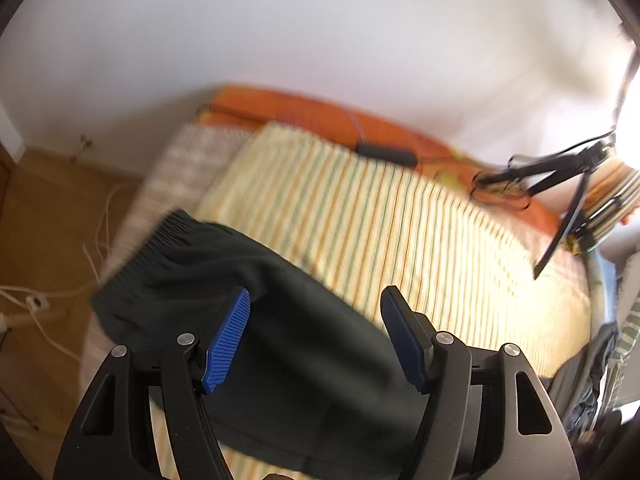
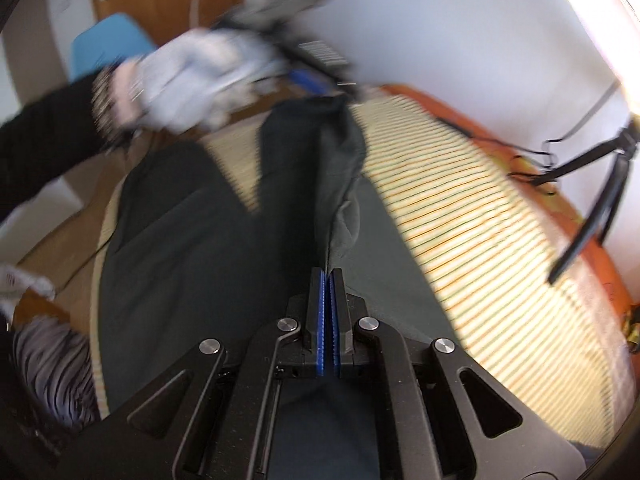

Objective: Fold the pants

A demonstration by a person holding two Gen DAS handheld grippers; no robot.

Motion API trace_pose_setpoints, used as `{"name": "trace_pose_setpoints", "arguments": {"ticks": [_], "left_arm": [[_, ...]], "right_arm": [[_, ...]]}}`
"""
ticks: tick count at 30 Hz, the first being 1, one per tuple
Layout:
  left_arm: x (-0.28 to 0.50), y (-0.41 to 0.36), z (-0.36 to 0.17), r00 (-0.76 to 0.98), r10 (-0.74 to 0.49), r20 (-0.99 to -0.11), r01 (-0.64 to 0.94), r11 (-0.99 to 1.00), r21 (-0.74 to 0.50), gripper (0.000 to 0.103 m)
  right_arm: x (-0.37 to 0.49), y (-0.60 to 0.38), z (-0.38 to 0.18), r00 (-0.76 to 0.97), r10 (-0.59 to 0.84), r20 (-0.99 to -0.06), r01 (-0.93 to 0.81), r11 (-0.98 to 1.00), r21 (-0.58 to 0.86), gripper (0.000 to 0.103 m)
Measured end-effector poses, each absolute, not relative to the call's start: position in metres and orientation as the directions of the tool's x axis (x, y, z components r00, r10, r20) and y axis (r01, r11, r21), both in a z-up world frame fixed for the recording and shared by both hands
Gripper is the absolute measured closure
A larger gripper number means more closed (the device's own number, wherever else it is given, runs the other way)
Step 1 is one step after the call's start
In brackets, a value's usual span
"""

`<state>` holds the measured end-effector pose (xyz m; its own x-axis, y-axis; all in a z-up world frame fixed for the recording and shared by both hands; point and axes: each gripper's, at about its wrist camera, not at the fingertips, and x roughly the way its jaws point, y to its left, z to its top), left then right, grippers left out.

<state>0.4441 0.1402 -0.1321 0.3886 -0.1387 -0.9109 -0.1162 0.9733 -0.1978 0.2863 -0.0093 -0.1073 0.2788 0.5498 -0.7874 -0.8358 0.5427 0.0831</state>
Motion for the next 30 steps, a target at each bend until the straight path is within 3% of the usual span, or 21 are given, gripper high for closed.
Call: {"name": "trace_pose_setpoints", "arguments": {"ticks": [4, 8, 9, 12, 16, 30], "left_arm": [[0.452, 0.139, -0.16, 0.288, -0.149, -0.946, -0.204, 0.955, -0.213, 0.035], [0.449, 0.145, -0.172, 0.307, -0.106, -0.946, -0.239, 0.953, -0.185, 0.04], [0.446, 0.15, -0.172, 0.339, -0.11, -0.935, -0.252, 0.946, -0.202, 0.047], [0.441, 0.16, -0.172, 0.377, -0.084, -0.922, -0.255, 0.948, -0.191, 0.096], [0.422, 0.176, -0.164, 0.453, -0.124, -0.883, -0.245, 0.935, -0.257, 0.101], [0.296, 0.219, -0.097, 0.647, -0.201, -0.736, -0.219, 0.876, -0.431, 0.101]], "right_arm": [[0.266, 0.0, -0.118, 0.256, 0.533, -0.806, -0.862, 0.504, 0.06, 0.1], [0.261, -0.001, -0.119, 0.263, 0.529, -0.807, -0.863, 0.502, 0.048, 0.1], [0.263, -0.003, -0.119, 0.266, 0.53, -0.806, -0.861, 0.507, 0.049, 0.1], [0.264, -0.007, -0.118, 0.283, 0.521, -0.805, -0.85, 0.525, 0.041, 0.1], [0.271, -0.015, -0.115, 0.32, 0.491, -0.811, -0.821, 0.571, 0.022, 0.1], [0.223, -0.013, -0.072, 0.354, 0.468, -0.81, -0.813, 0.582, -0.019, 0.1]]}}
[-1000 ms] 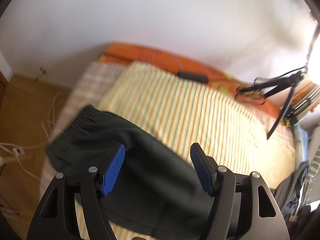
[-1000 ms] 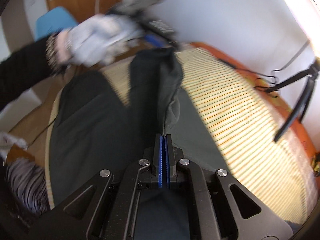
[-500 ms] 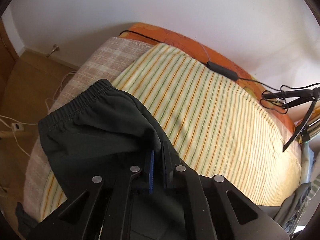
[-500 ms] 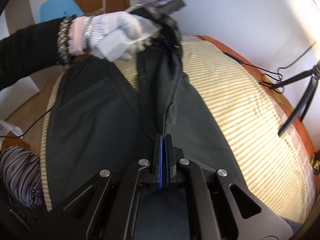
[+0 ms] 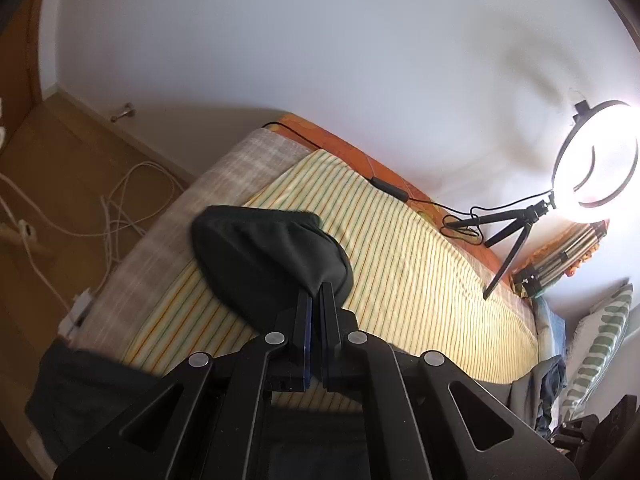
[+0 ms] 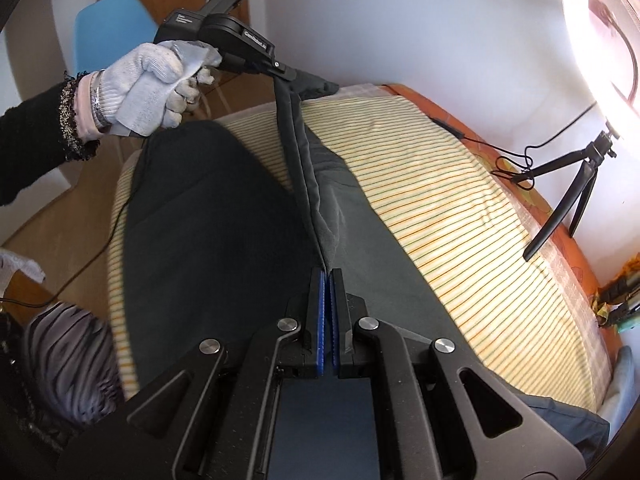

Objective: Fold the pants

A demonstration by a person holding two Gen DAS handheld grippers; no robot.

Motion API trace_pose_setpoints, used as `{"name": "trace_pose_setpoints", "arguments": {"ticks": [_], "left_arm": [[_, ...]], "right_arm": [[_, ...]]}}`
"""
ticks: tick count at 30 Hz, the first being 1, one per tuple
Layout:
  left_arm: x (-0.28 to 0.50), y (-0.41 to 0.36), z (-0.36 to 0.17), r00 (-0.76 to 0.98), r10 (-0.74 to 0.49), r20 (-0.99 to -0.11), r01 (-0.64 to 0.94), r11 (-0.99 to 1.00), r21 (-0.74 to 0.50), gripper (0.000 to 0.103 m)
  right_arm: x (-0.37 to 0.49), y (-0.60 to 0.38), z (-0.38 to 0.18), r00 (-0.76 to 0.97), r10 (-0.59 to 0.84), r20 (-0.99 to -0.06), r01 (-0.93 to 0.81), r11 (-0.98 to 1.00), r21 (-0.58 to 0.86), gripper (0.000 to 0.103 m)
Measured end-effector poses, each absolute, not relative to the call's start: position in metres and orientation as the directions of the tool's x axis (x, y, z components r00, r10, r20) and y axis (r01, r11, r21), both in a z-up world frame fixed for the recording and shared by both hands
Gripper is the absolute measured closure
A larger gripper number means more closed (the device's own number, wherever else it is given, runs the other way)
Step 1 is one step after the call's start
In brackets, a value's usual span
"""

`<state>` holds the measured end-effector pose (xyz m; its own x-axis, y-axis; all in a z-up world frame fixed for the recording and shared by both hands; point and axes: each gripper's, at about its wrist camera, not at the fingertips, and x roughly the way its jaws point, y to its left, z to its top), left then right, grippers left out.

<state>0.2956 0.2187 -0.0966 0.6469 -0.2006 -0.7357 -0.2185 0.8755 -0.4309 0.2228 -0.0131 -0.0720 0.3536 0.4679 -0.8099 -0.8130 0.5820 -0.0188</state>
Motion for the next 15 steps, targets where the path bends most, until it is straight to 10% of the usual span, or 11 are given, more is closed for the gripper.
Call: {"name": "trace_pose_setpoints", "arguments": {"ticks": [15], "left_arm": [[0.181, 0.227, -0.132, 0.619, -0.188, -0.763, -0.262, 0.866, -0.426, 0.101]], "right_arm": [[0.122, 0.004, -0.089, 0.178, 0.44, -0.88, -0.879, 0.473, 0.058, 0.1]]}}
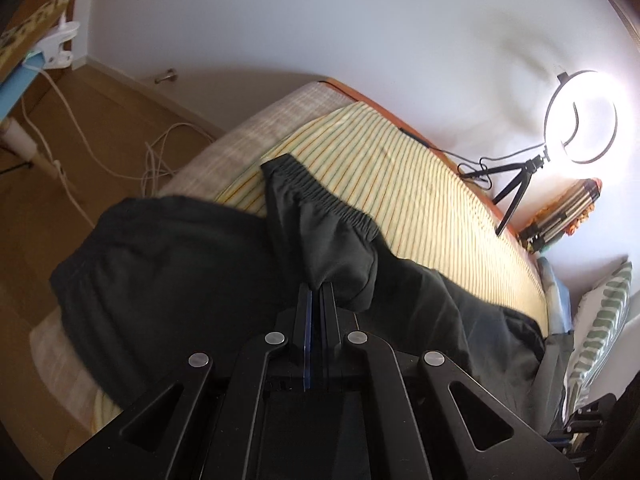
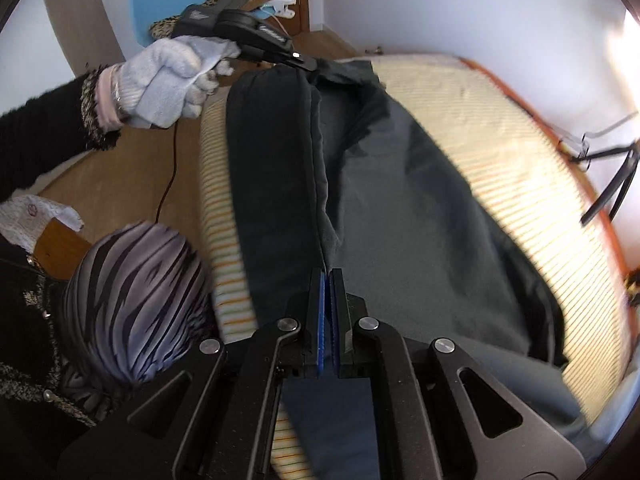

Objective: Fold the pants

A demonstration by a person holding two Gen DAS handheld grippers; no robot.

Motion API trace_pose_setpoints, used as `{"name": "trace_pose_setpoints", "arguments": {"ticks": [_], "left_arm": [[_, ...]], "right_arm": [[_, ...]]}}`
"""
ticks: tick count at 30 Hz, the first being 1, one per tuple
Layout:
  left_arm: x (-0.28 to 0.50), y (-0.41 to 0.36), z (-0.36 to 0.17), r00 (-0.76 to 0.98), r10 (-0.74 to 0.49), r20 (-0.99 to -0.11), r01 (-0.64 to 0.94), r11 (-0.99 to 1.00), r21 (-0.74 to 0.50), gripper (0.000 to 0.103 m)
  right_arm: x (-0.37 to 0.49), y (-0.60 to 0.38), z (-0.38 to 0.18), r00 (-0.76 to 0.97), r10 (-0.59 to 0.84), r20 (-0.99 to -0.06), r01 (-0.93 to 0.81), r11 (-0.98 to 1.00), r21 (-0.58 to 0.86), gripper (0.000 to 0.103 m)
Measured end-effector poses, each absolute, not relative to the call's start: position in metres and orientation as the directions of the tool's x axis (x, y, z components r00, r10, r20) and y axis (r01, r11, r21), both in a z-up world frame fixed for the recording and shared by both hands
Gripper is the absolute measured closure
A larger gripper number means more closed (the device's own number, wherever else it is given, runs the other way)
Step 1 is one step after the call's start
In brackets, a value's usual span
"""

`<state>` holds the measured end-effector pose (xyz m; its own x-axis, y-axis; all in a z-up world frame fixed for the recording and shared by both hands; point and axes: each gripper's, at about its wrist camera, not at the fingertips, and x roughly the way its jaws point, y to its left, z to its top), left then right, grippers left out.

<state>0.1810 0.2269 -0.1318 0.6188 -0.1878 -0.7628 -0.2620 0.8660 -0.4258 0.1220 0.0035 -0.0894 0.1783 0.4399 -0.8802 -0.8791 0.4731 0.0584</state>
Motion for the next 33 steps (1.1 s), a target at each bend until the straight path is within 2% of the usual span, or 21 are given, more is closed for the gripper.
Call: {"name": "trace_pose_setpoints", "arguments": {"ticks": [2, 5, 7, 8, 10, 14, 17, 20, 23, 24, 25, 26, 27, 33], "left_arm": [[0.169, 0.23, -0.138, 0.606, -0.159, -0.779, -0.294, 0.866, -0.406, 0.101], [0.157, 0.233, -0.138, 0.605, -0.12, -0.787, -0.322, 0.867, -0.38, 0.091], [0.15, 0.228, -0.128, 0.625, -0.068, -0.777, -0.308, 0.894, -0.326, 0.079], [0.149, 0.225, -0.125, 0.634, -0.06, -0.771, -0.292, 0.905, -0.31, 0.076], [0.155, 0.208, -0.118, 0.637, -0.061, -0.768, -0.223, 0.94, -0.26, 0.051], [0.183, 0.174, -0.119, 0.617, -0.059, -0.785, -0.129, 0.976, -0.175, 0.049], [0.206, 0.151, -0.129, 0.592, 0.062, -0.803, -0.112, 0.994, -0.006, 0.049], [0.236, 0.139, -0.147, 0.54, 0.159, -0.827, -0.105, 0.987, 0.122, 0.049], [0.25, 0.144, -0.164, 0.518, 0.174, -0.838, -0.104, 0.985, 0.14, 0.049], [0.25, 0.148, -0.165, 0.524, 0.167, -0.835, -0.113, 0.986, 0.126, 0.056], [0.249, 0.158, -0.165, 0.541, 0.132, -0.831, -0.136, 0.988, 0.068, 0.079], [0.248, 0.166, -0.165, 0.544, 0.107, -0.832, -0.156, 0.987, 0.025, 0.091], [0.245, 0.175, -0.164, 0.552, 0.089, -0.829, -0.174, 0.985, -0.01, 0.096], [0.199, 0.233, -0.146, 0.653, -0.004, -0.757, -0.304, 0.914, -0.267, 0.098]], "right_arm": [[0.116, 0.002, -0.097, 0.157, 0.436, -0.886, -0.876, 0.475, 0.078, 0.1], [0.11, 0.002, -0.113, 0.146, 0.406, -0.902, -0.874, 0.48, 0.074, 0.1], [0.11, 0.002, -0.124, 0.13, 0.401, -0.907, -0.863, 0.496, 0.096, 0.1], [0.112, 0.001, -0.127, 0.127, 0.401, -0.907, -0.859, 0.502, 0.102, 0.1], [0.114, 0.001, -0.131, 0.132, 0.406, -0.904, -0.851, 0.514, 0.106, 0.1], [0.116, -0.007, -0.138, 0.149, 0.443, -0.884, -0.813, 0.564, 0.146, 0.1], [0.106, -0.004, -0.145, 0.168, 0.454, -0.875, -0.795, 0.588, 0.152, 0.1], [0.106, -0.009, -0.148, 0.177, 0.466, -0.867, -0.778, 0.606, 0.168, 0.1], [0.104, -0.011, -0.149, 0.198, 0.467, -0.862, -0.764, 0.624, 0.162, 0.1], [0.105, -0.012, -0.149, 0.203, 0.466, -0.861, -0.76, 0.629, 0.161, 0.1], [0.105, -0.012, -0.149, 0.209, 0.464, -0.861, -0.758, 0.633, 0.157, 0.1], [0.104, -0.013, -0.148, 0.213, 0.463, -0.86, -0.756, 0.636, 0.155, 0.1], [0.104, -0.014, -0.147, 0.215, 0.465, -0.859, -0.754, 0.638, 0.156, 0.1], [0.101, -0.016, -0.141, 0.238, 0.467, -0.852, -0.752, 0.643, 0.143, 0.1]]}}
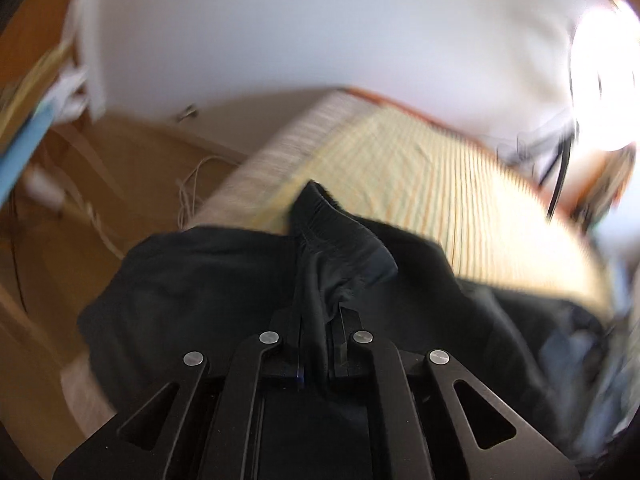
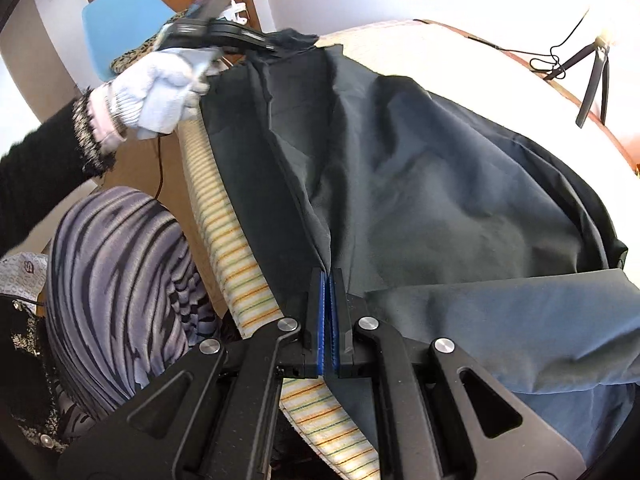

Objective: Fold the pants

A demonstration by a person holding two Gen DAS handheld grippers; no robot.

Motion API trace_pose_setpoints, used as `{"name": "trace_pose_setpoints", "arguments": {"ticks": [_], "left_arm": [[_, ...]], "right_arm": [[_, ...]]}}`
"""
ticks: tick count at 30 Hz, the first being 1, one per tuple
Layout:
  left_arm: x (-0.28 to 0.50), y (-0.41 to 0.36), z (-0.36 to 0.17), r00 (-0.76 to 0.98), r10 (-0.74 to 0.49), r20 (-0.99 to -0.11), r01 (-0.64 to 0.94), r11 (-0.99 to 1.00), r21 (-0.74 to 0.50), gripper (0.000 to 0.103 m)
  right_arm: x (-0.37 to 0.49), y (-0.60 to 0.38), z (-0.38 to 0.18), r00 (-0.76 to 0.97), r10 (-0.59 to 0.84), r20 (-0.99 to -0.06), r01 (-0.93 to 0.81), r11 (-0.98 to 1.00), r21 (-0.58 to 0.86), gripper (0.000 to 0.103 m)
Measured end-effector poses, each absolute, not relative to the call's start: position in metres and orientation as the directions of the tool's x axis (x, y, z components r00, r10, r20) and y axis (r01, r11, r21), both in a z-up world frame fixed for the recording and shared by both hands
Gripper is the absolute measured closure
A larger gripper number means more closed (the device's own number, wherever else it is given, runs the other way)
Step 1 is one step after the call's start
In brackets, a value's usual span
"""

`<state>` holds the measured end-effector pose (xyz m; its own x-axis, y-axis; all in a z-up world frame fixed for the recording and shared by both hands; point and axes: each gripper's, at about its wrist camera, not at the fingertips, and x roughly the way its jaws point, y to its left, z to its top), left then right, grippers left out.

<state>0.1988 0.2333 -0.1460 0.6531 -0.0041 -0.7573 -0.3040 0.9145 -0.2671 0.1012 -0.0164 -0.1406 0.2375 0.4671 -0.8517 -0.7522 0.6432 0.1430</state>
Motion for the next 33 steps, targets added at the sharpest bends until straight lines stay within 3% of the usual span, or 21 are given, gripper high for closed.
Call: {"name": "trace_pose_setpoints", "arguments": {"ticks": [3, 6, 8, 9, 10, 11, 15, 18, 21, 33], "left_arm": [[0.174, 0.262, -0.151, 0.664, -0.003, -0.747, -0.364, 0.872, -0.327, 0.098], [0.167, 0.264, -0.152, 0.65, 0.037, -0.759, -0.386, 0.877, -0.287, 0.093], [0.162, 0.273, -0.157, 0.643, 0.012, -0.766, -0.422, 0.84, -0.341, 0.078], [0.163, 0.279, -0.162, 0.645, -0.022, -0.764, -0.432, 0.814, -0.388, 0.06], [0.162, 0.288, -0.169, 0.652, -0.083, -0.753, -0.432, 0.776, -0.46, 0.053], [0.16, 0.292, -0.171, 0.649, -0.114, -0.752, -0.439, 0.752, -0.492, 0.053], [0.16, 0.31, -0.173, 0.683, -0.171, -0.71, -0.424, 0.699, -0.576, 0.056], [0.166, 0.315, -0.173, 0.67, -0.174, -0.722, -0.415, 0.719, -0.558, 0.08], [0.169, 0.301, -0.17, 0.656, -0.137, -0.742, -0.378, 0.791, -0.481, 0.092], [0.153, 0.334, -0.149, 0.669, 0.003, -0.743, -0.402, 0.843, -0.359, 0.095]], "right_arm": [[0.097, -0.012, -0.136, 0.238, 0.477, -0.846, -0.765, 0.628, 0.139, 0.1], [0.096, -0.007, -0.135, 0.247, 0.463, -0.851, -0.776, 0.621, 0.113, 0.1], [0.098, -0.003, -0.135, 0.252, 0.452, -0.856, -0.774, 0.625, 0.102, 0.1], [0.098, -0.003, -0.135, 0.251, 0.451, -0.856, -0.773, 0.626, 0.103, 0.1], [0.097, -0.002, -0.135, 0.25, 0.45, -0.857, -0.774, 0.624, 0.102, 0.1], [0.097, -0.002, -0.136, 0.254, 0.441, -0.861, -0.777, 0.623, 0.09, 0.1], [0.095, -0.002, -0.14, 0.256, 0.419, -0.871, -0.779, 0.623, 0.071, 0.1], [0.095, -0.002, -0.141, 0.264, 0.415, -0.871, -0.775, 0.628, 0.065, 0.1], [0.094, 0.0, -0.144, 0.269, 0.408, -0.872, -0.772, 0.633, 0.058, 0.1], [0.098, 0.024, -0.127, 0.289, 0.435, -0.852, -0.784, 0.618, 0.049, 0.1]]}}
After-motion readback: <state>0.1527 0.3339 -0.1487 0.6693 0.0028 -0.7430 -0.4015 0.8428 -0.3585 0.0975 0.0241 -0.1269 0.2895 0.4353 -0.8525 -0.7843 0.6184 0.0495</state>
